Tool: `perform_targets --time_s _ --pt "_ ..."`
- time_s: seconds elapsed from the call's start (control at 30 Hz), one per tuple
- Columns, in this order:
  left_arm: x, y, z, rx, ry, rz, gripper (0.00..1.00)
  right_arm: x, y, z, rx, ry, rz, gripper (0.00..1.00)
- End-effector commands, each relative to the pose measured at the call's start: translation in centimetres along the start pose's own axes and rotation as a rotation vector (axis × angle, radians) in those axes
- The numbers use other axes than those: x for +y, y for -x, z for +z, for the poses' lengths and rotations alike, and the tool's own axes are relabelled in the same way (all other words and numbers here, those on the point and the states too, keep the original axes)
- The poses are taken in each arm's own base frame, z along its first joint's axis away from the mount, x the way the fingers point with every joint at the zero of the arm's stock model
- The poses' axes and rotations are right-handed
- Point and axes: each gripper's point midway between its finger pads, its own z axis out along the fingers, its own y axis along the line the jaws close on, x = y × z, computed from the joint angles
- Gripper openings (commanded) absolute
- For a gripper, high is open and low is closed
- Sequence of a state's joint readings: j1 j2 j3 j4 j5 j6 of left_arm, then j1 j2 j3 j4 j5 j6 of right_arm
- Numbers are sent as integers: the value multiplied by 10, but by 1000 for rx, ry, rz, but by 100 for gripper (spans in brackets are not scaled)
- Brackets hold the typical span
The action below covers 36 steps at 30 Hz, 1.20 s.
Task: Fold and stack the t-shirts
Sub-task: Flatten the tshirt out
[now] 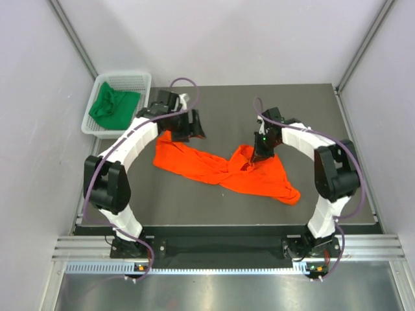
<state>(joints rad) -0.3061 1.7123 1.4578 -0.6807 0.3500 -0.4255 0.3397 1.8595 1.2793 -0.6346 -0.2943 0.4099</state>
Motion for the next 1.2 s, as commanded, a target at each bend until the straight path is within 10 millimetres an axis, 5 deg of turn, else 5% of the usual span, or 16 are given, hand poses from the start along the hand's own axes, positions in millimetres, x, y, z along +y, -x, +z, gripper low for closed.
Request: perform_targets --time_s 0.0,0.07,0.27,0.43,0.53,0.57,0.63,0.67,0.83,0.97,1.17 --pt "-72 5 28 -31 -228 127 82 21 0 -42 -93 68 -55 0" --pt "-97 -3 51 -17 -261 176 81 20 -10 -48 -101 79 -53 0" --pt "-119 -34 122 85 -247 251 75 19 -26 -61 -140 103 -34 0" --pt "-90 -61 162 191 -158 229 65 20 -36 -74 -170 122 -29 0" --pt "-85 -77 171 240 -157 224 48 18 -47 -78 -170 129 -23 0" --pt "-86 -79 171 242 -156 220 28 18 -50 -81 -171 132 -22 0" --pt "-87 -68 166 197 -133 208 8 17 -58 -87 -176 137 -23 0" --pt "-90 -62 163 173 -131 213 0 16 -64 -89 -170 138 -17 0" --pt "-130 20 111 -79 -95 282 0 18 -98 -105 -179 173 -54 0" --pt "-185 92 40 -344 -164 346 0 18 -126 -117 -194 206 -78 0" --pt "-247 149 -66 -641 -308 412 0 23 -155 -129 -229 288 -95 0"
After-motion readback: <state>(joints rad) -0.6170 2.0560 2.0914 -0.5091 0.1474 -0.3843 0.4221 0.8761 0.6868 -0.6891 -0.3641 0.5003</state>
